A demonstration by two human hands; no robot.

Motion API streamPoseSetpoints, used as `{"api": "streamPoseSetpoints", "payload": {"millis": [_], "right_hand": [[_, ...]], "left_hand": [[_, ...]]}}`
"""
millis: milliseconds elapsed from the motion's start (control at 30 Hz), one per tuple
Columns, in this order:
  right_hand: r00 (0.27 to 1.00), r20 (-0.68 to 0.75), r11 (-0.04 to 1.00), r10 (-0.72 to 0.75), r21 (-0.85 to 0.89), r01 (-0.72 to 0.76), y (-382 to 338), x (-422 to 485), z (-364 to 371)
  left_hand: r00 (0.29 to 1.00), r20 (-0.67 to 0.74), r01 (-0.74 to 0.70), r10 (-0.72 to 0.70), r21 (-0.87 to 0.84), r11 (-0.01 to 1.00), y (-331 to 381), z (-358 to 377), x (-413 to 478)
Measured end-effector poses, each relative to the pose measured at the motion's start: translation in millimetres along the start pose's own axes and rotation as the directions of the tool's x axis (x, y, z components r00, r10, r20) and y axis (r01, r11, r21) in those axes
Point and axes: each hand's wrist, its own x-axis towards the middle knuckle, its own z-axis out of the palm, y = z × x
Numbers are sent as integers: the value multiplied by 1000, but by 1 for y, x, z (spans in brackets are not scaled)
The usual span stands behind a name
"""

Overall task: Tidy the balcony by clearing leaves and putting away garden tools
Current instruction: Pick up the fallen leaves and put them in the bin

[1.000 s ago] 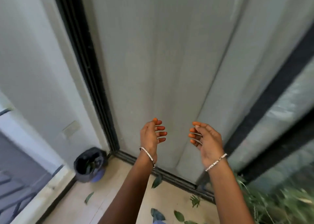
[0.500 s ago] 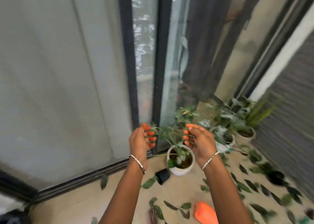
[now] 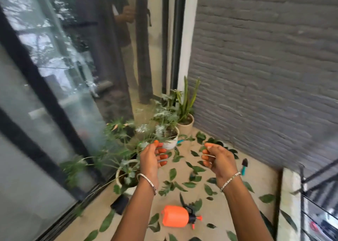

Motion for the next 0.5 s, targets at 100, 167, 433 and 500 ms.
{"api": "streamPoseSetpoints", "payload": {"millis": [100, 167, 433, 500], "right_hand": [[998, -69, 1000, -12, 13, 13, -28, 42, -59], [992, -121, 999, -31, 22, 34, -47, 70, -100], [960, -269, 993, -73, 73, 96, -107, 146, -219], [953, -299, 992, -48, 99, 80, -110, 164, -239]], "left_hand": [[998, 60, 33, -32, -2, 999, -19, 76, 10], [993, 112, 42, -44, 15, 999, -33, 128, 15], [962, 261, 51, -86, 138, 989, -88, 274, 27], [957, 277, 38, -88, 181, 983, -95, 296, 35]]}}
